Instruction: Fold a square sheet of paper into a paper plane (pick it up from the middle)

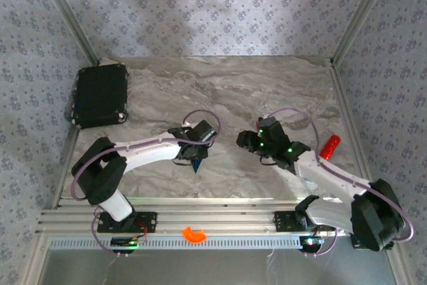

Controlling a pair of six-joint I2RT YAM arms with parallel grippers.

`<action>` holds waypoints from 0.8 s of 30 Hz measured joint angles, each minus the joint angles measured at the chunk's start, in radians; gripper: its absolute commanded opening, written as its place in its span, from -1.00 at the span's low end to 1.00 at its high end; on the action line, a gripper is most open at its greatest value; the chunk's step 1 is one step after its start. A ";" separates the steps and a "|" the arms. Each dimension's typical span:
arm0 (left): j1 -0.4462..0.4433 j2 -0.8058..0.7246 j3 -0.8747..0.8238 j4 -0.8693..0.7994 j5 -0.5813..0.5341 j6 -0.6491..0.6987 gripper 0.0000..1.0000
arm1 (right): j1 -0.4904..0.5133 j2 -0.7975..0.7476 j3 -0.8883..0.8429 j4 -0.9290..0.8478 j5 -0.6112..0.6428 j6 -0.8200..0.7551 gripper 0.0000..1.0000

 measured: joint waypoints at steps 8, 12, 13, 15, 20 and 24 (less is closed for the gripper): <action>-0.023 -0.145 -0.029 -0.021 -0.042 -0.009 0.17 | -0.134 -0.245 -0.023 -0.167 0.146 -0.109 0.41; 0.010 -0.280 -0.085 -0.024 -0.098 0.008 0.24 | -0.230 -0.288 -0.023 -0.201 0.234 -0.223 0.50; 0.034 -0.313 -0.102 -0.024 -0.109 0.018 0.27 | -0.256 -0.280 -0.023 -0.200 0.247 -0.253 0.51; 0.095 -0.367 -0.132 -0.023 -0.121 0.039 0.36 | -0.313 -0.245 -0.024 -0.185 0.272 -0.314 0.50; 0.280 -0.487 -0.219 -0.014 -0.172 0.135 0.78 | -0.436 -0.105 -0.085 -0.035 0.309 -0.447 0.49; 0.451 -0.559 -0.270 0.007 -0.222 0.238 0.99 | -0.494 0.006 -0.087 0.090 0.299 -0.568 0.52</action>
